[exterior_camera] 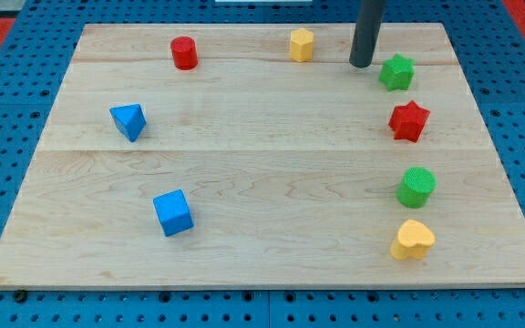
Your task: Point the arm at the bottom of yellow hexagon
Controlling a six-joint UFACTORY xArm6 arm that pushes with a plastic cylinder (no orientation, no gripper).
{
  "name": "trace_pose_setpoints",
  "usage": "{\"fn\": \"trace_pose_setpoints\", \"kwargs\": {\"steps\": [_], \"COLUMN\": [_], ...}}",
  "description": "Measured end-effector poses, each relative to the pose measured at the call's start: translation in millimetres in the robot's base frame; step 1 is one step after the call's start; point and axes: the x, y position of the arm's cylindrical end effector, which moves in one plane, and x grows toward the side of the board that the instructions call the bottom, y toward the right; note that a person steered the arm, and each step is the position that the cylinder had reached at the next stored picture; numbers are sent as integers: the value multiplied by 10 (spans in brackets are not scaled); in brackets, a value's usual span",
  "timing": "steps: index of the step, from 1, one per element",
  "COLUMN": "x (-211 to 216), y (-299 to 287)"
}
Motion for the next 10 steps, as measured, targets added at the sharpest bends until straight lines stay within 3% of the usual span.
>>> {"fn": "trace_pose_setpoints", "kwargs": {"steps": [8,10], "x": [70,136], "y": [-54,-446]}}
